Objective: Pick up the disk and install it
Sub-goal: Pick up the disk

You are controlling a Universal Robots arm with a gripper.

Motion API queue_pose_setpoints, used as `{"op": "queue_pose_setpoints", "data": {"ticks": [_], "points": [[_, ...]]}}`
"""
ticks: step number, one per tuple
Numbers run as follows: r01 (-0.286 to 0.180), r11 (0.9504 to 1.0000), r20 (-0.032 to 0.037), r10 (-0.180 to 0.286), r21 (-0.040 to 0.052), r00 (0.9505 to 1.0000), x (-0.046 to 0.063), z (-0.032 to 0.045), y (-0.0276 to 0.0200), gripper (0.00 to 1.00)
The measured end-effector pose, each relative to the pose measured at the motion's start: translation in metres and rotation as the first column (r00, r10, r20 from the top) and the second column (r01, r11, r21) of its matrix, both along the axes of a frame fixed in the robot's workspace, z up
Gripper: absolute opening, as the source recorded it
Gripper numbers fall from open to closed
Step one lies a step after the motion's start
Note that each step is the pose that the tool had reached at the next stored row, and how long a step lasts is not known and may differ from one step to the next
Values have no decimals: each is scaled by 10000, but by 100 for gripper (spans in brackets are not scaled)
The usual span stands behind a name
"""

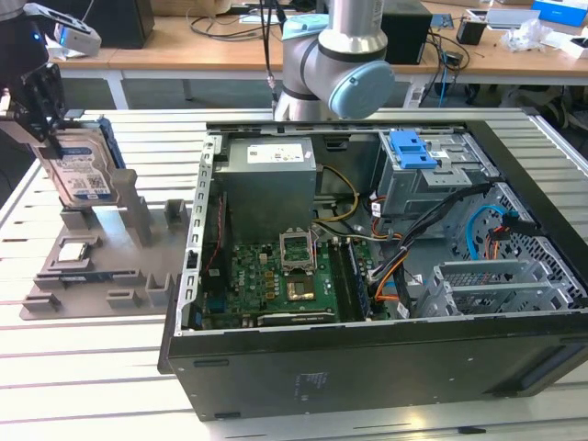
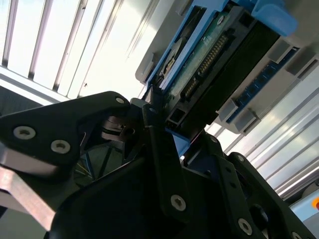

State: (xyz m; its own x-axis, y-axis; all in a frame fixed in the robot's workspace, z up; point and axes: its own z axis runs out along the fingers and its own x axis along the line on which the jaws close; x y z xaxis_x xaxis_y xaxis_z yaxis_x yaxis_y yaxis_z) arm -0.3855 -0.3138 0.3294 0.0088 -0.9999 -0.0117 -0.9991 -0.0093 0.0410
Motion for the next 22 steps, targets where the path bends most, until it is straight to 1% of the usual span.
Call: {"op": "queue_pose_setpoints", "data": {"ticks": [4,13,22], "points": [[-1,10000,1,1,6,10000,0,29,0,37],[0,10000,-1,0,15,10000,0,63,0,37],[0,10000,0,0,31,10000,0,122,0,37]]}}
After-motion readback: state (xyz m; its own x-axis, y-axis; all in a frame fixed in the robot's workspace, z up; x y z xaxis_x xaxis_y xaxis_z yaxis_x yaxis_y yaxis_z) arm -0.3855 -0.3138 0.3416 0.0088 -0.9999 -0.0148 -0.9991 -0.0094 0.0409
